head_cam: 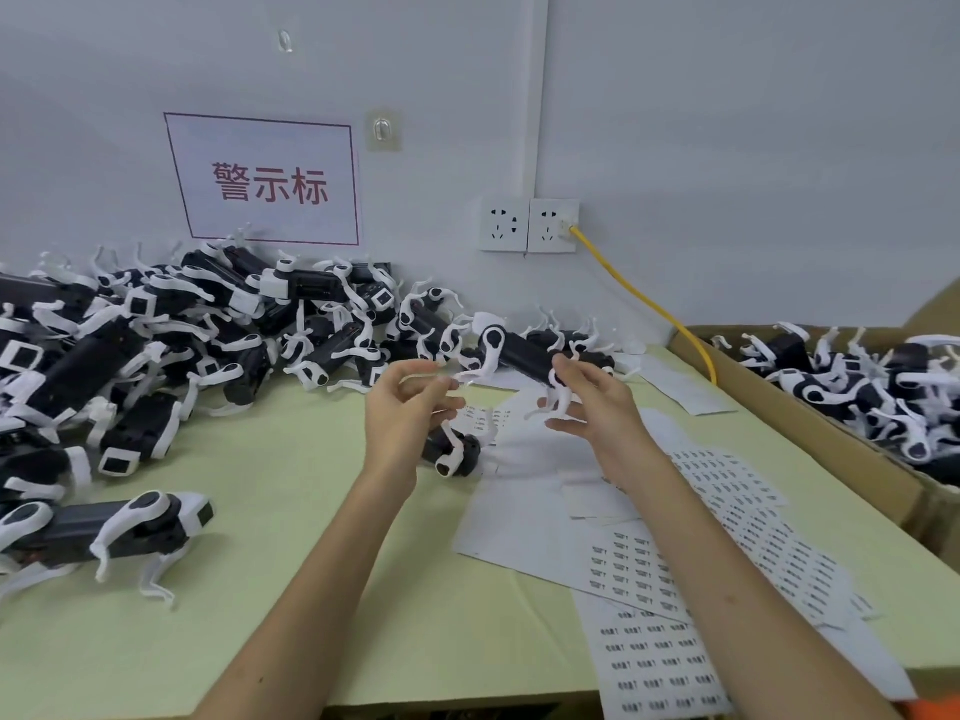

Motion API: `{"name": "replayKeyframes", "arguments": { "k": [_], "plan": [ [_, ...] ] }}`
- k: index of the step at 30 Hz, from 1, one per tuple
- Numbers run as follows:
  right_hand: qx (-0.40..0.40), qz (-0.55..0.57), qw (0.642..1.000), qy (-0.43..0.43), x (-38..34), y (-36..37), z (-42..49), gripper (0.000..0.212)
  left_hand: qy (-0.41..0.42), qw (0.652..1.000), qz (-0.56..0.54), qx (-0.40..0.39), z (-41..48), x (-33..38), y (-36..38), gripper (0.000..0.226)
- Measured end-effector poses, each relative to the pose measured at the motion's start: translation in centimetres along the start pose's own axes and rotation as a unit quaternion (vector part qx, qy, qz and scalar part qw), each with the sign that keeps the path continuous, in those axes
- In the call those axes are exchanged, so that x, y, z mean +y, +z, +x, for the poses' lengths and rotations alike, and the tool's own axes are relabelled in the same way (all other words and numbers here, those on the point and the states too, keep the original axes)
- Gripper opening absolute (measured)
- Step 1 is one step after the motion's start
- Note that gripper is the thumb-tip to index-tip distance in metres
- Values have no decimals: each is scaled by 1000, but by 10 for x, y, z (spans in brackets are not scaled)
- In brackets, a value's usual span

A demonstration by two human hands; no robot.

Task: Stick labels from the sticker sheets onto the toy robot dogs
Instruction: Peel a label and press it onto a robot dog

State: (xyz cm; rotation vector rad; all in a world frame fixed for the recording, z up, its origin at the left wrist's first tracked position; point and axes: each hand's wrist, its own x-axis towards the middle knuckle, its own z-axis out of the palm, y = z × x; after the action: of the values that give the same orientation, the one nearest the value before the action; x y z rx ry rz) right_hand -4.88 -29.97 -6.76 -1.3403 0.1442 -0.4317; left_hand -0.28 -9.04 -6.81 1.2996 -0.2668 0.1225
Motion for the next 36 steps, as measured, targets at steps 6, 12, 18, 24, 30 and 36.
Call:
{"name": "replayKeyframes", "arguments": {
  "k": [6,12,18,24,30,36],
  "plan": [
    [39,57,997,18,0,-6,6,63,202,978,27,36,-6,10,0,17],
    [-21,78,995,52,1,-2,6,70,48,986,14,-159,-9,4,11,27],
    [-115,13,993,36,3,4,2,56,35,986,97,-132,-9,-5,17,25],
    [-190,-95,977,-11,8,11,-6,46,47,980,147,-126,-5,-5,11,37],
    [-211,-86,974,11,10,15,-10,32,32,989,34,-143,-8,-3,12,19],
    [-213,-90,973,18,7,15,-11,23,32,992,47,-115,-11,-3,16,12]
  ]
}}
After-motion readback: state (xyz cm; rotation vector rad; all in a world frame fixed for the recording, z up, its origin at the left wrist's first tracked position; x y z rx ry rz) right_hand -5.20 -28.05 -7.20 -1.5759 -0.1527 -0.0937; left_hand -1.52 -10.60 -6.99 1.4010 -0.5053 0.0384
